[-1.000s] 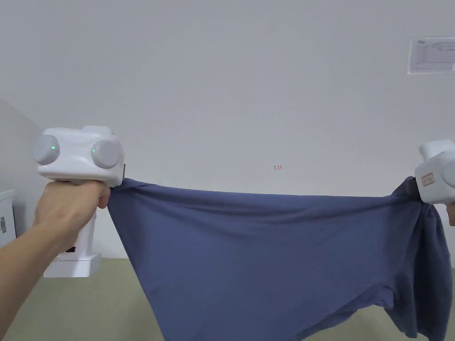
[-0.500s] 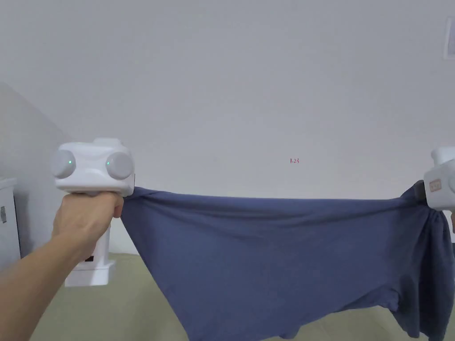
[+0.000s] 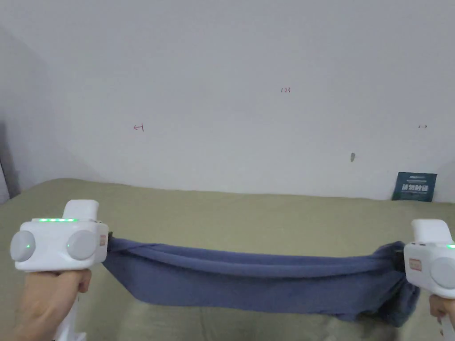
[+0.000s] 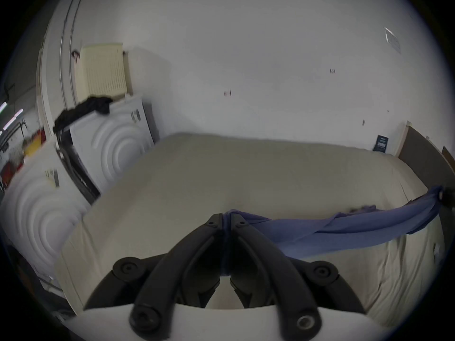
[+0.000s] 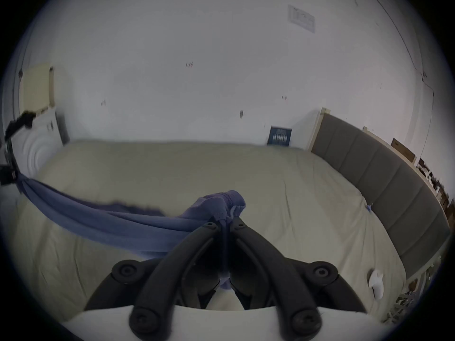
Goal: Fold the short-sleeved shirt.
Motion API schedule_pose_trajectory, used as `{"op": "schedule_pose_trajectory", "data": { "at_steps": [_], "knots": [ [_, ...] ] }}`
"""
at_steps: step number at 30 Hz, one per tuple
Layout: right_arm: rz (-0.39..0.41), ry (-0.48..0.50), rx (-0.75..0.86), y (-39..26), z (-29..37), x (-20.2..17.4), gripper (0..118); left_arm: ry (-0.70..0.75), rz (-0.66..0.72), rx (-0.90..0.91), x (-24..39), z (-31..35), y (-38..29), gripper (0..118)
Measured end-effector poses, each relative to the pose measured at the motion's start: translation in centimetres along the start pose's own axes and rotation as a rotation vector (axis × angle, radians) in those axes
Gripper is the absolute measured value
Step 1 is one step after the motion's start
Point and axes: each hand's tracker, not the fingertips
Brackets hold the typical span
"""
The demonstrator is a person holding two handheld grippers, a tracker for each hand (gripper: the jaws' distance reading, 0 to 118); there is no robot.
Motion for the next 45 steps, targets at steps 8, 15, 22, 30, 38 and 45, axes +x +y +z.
{"op": "schedule_pose_trajectory", "data": {
  "at_steps": [8,15,22,30,38,45],
  "knots": [
    [-0.009,0.077,-0.099,-13.7,9.7,1.9,7,-0.038,-0.038,-0.130,-4.1,7.4,-12.9,4],
    [-0.025,0.101,-0.145,-21.4,17.2,2.7,7,-0.065,-0.017,-0.188,-6.9,14.2,-20.3,4],
    [-0.033,0.090,-0.162,-24.1,20.0,2.7,7,-0.085,-0.009,-0.245,-8.8,14.6,-23.7,4],
    [-0.095,0.081,-0.069,-23.8,21.4,1.9,118,-0.118,-0.007,-0.207,-9.2,14.2,-23.7,108],
    [-0.098,0.149,0.157,-19.0,27.8,-2.0,116,-0.117,-0.017,0.170,-5.3,22.4,-20.1,112],
    [-0.096,0.152,0.290,-18.5,33.7,-6.6,2,-0.092,-0.044,0.402,-0.3,31.3,-21.6,0]
  ]
}}
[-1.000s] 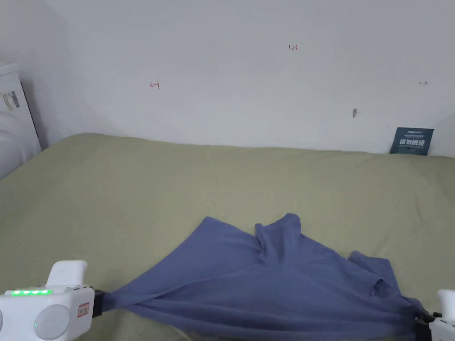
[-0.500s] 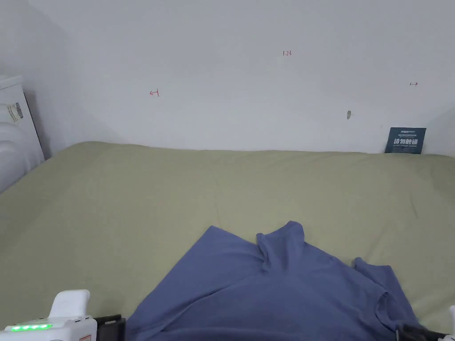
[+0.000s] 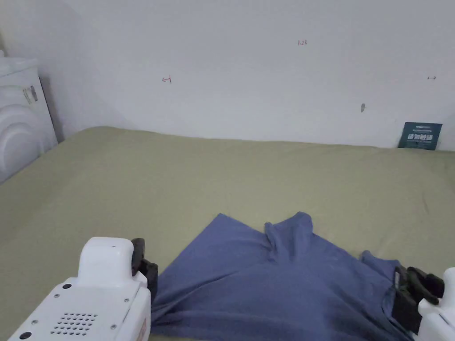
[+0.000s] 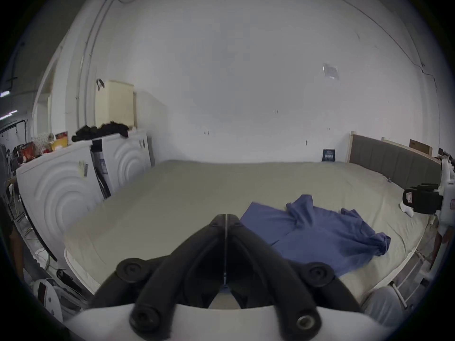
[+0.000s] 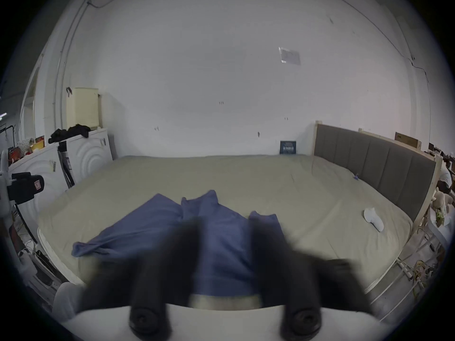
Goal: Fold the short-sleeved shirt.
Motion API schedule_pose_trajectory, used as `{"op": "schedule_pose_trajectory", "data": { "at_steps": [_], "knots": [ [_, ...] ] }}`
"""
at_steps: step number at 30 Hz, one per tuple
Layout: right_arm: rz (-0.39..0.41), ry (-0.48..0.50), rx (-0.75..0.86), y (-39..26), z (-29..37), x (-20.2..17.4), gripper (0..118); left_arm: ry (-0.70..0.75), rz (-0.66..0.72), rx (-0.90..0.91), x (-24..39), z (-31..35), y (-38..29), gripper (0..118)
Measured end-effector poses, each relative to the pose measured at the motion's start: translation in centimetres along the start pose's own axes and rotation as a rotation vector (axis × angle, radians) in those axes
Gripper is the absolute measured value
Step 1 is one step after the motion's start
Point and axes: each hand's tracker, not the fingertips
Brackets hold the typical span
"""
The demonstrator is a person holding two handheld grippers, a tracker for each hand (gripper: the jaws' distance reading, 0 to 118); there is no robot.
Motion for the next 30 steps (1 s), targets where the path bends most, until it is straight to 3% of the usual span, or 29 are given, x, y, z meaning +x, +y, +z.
{"op": "schedule_pose_trajectory", "data": {
  "at_steps": [1,5,14,16,24,25,26,27,28,30],
  "knots": [
    [0.008,-0.040,0.015,-0.3,0.3,-0.6,2,-0.034,-0.003,-0.010,0.5,0.6,0.0,0],
    [0.050,-0.027,0.027,-1.1,0.7,-2.2,2,-0.041,-0.010,-0.015,0.8,1.6,-0.4,0],
    [0.043,-0.002,0.009,-2.4,0.4,-3.2,2,0.047,-0.020,-0.126,-4.4,0.2,-1.1,0],
    [0.045,0.017,-0.022,-2.7,0.1,-3.3,2,0.049,-0.039,-0.248,-6.4,-1.7,-2.2,0],
    [0.062,0.058,-0.106,-5.2,-1.3,-4.7,2,-0.088,0.129,-0.637,-12.5,-10.8,-8.4,0],
    [0.073,0.059,-0.122,-5.5,-1.5,-4.9,2,-0.107,0.121,-0.688,-12.3,-11.4,-8.8,9],
    [0.080,0.063,-0.136,-5.7,-1.7,-4.9,2,-0.105,0.115,-0.715,-12.2,-11.9,-9.3,41],
    [0.083,0.066,-0.149,-6.0,-1.9,-4.9,2,-0.088,0.109,-0.728,-12.0,-12.6,-9.9,86],
    [0.081,0.069,-0.159,-6.2,-2.0,-4.9,2,-0.089,0.106,-0.731,-11.9,-13.3,-10.5,118],
    [0.083,0.070,-0.184,-6.5,-2.3,-4.8,2,-0.071,0.103,-0.763,-11.4,-14.1,-11.3,118]
  ]
}}
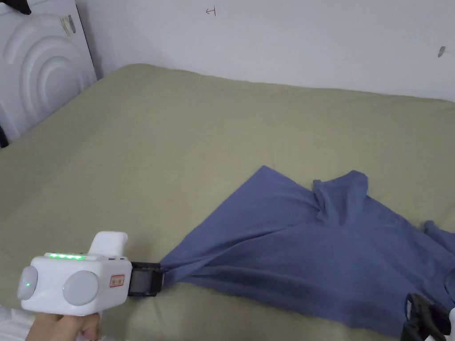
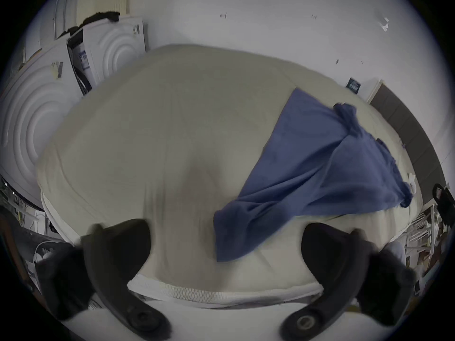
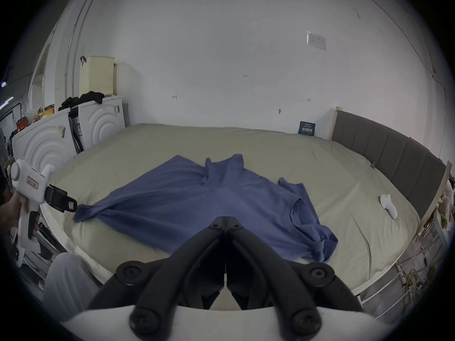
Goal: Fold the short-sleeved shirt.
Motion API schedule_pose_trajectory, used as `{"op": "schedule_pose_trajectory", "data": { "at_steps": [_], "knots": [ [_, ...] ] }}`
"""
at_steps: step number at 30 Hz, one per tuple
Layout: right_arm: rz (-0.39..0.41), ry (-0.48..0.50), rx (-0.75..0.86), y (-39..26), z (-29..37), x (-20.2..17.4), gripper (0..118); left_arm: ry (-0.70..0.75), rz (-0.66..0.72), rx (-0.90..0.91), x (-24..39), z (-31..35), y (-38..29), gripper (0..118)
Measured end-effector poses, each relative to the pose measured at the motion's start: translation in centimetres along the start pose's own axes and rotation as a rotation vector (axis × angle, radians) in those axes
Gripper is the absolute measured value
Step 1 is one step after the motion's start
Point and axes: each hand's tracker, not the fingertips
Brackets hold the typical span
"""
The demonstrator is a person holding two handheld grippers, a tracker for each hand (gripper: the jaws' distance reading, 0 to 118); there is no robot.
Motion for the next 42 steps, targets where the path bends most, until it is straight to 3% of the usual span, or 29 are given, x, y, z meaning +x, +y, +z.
{"op": "schedule_pose_trajectory", "data": {
  "at_steps": [4,7,9,10,11,12,13,20,30,31,32,33,34,35,36,37,38,40,42],
  "knots": [
    [-0.005,-0.001,-0.031,-0.4,-0.5,0.0,2,0.031,0.000,-0.062,-0.2,-3.9,0.4,117],
    [-0.009,-0.002,-0.049,-0.7,-0.8,0.1,2,0.043,-0.047,-0.088,0.3,-5.6,0.3,101],
    [-0.007,-0.002,-0.060,-0.8,-1.1,0.2,2,0.058,-0.068,-0.070,0.5,-5.2,0.4,98],
    [-0.003,-0.004,-0.065,-0.9,-1.3,0.3,2,0.048,-0.076,-0.066,0.5,-4.8,0.5,82],
    [-0.002,-0.004,-0.070,-1.0,-1.5,0.5,2,0.060,-0.086,-0.040,0.6,-4.0,0.4,59],
    [-0.005,-0.004,-0.079,-1.0,-2.0,0.7,2,0.053,-0.111,-0.026,0.5,-3.5,0.6,19],
    [-0.013,-0.007,-0.086,-1.0,-2.4,0.9,2,0.001,-0.082,-0.021,0.4,-3.4,0.7,2],
    [0.009,-0.029,-0.139,0.7,-8.6,3.4,2,0.011,-0.103,-0.043,1.2,-1.9,1.7,2],
    [0.104,-0.025,-0.245,7.8,-27.5,8.7,3,-0.011,-0.081,-0.045,2.0,-1.4,3.0,2],
    [0.125,-0.026,-0.264,8.6,-29.6,8.9,13,-0.014,-0.069,-0.051,1.9,-1.7,3.2,2],
    [0.142,-0.021,-0.281,9.2,-31.1,9.1,40,-0.013,-0.055,-0.056,1.8,-1.9,3.3,2],
    [0.163,-0.003,-0.319,10.0,-33.1,9.3,40,-0.019,-0.038,-0.056,1.8,-2.0,3.2,2],
    [0.157,0.014,-0.361,10.5,-35.0,9.6,53,-0.024,-0.029,-0.054,1.9,-2.0,3.2,2],
    [0.140,0.033,-0.420,10.7,-36.7,9.9,94,-0.023,-0.028,-0.056,1.9,-2.3,3.3,2],
    [0.137,0.031,-0.475,10.7,-38.5,10.2,118,-0.021,-0.025,-0.057,2.0,-2.4,3.3,2],
    [0.147,0.044,-0.468,10.5,-38.1,10.2,112,-0.022,-0.023,-0.056,2.2,-2.4,3.3,2],
    [0.179,-0.009,-0.490,10.4,-38.8,10.2,109,-0.022,-0.021,-0.054,2.3,-2.4,3.2,2],
    [0.234,-0.056,-0.550,9.4,-40.0,10.1,109,-0.026,-0.011,-0.055,1.1,-3.4,3.1,2],
    [0.205,-0.029,-0.570,8.9,-43.5,9.9,111,-0.028,-0.008,-0.061,1.0,-3.7,3.2,2]
  ]
}}
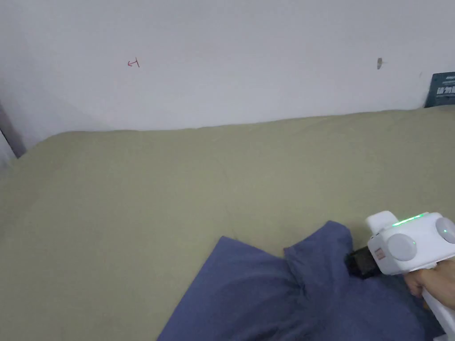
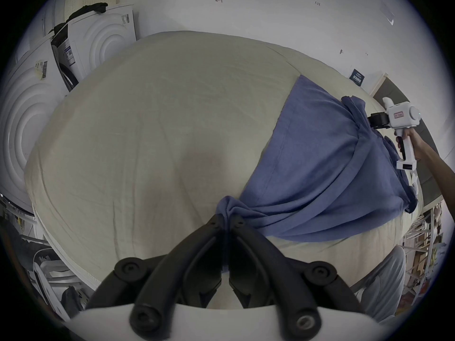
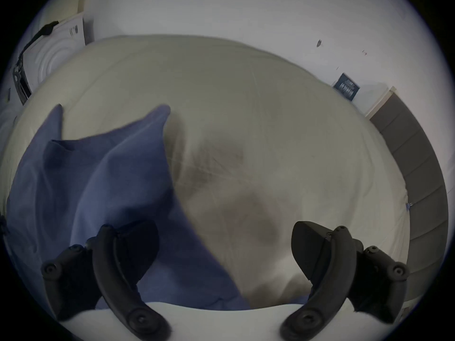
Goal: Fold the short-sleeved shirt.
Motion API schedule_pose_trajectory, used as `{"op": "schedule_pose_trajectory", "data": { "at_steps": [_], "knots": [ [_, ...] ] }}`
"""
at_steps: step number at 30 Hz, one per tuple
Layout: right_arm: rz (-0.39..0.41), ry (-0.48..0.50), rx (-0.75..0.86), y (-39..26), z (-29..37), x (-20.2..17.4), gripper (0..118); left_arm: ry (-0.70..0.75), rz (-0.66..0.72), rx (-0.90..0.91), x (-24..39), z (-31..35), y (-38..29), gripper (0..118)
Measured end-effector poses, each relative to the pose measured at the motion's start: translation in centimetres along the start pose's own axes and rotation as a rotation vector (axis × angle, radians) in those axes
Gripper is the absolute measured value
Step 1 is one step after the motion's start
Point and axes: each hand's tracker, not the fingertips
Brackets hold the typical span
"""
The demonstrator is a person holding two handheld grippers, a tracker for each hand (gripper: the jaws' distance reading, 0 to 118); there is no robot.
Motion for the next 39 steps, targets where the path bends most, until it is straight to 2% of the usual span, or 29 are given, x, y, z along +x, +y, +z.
{"op": "schedule_pose_trajectory", "data": {
  "at_steps": [2,3,5,6,7,8,9,10,12,17,22,23,26,27,29,31,34,39],
  "knots": [
    [-0.041,0.013,-0.028,0.1,0.5,0.3,111,-0.001,0.003,-0.005,-0.3,-0.6,0.0,2],
    [-0.072,0.032,-0.045,0.4,1.3,0.6,106,-0.001,0.009,-0.005,-0.3,-0.6,0.0,2],
    [-0.080,0.121,-0.032,0.4,2.7,0.4,73,0.001,0.008,-0.003,-0.2,-0.7,0.0,2],
    [-0.067,0.098,-0.015,0.1,3.7,0.0,42,0.001,0.009,-0.004,-0.1,-0.8,0.0,2],
    [-0.052,0.111,-0.012,-0.1,3.5,0.0,1,0.000,0.018,-0.003,-0.2,-0.7,0.1,2],
    [-0.032,0.063,0.030,-0.4,4.7,-0.2,0,-0.006,0.029,-0.004,-0.3,-0.6,0.2,2],
    [-0.020,0.059,0.052,-0.5,5.8,-0.1,1,-0.012,0.035,-0.003,-0.7,-0.6,0.1,2],
    [-0.039,0.096,0.063,-0.8,7.3,0.4,1,-0.010,0.042,-0.003,-0.9,-0.5,0.1,2],
    [-0.054,0.088,0.149,-1.8,11.4,0.2,0,-0.016,0.050,0.001,-1.0,0.2,0.4,2],
    [-0.064,0.099,0.308,-2.8,20.4,4.0,0,-0.028,0.098,0.133,-0.9,3.3,2.9,2],
    [-0.097,0.050,0.485,-3.3,31.5,7.8,0,-0.046,0.049,0.290,2.6,10.0,8.0,2],
    [-0.074,-0.005,0.570,-4.1,35.5,7.0,0,-0.054,0.051,0.321,3.2,11.3,9.2,2],
    [-0.101,-0.047,0.656,-5.6,42.4,7.7,0,-0.071,0.044,0.401,5.7,15.9,12.9,2],
    [-0.144,-0.018,0.621,-4.7,42.2,9.8,0,-0.086,0.035,0.425,6.4,17.4,14.3,2],
    [-0.161,-0.068,0.685,-4.6,45.2,11.2,0,-0.086,0.032,0.453,8.0,20.0,16.7,2],
    [-0.180,-0.076,0.706,-4.5,47.7,12.8,1,-0.072,-0.005,0.502,9.7,23.0,19.3,2],
    [-0.201,-0.144,0.783,-4.2,51.2,14.1,1,-0.072,-0.001,0.557,11.6,26.9,22.4,2],
    [-0.217,-0.161,0.792,-2.8,53.8,15.3,1,-0.005,-0.039,0.593,14.1,31.1,26.5,2]
  ]
}}
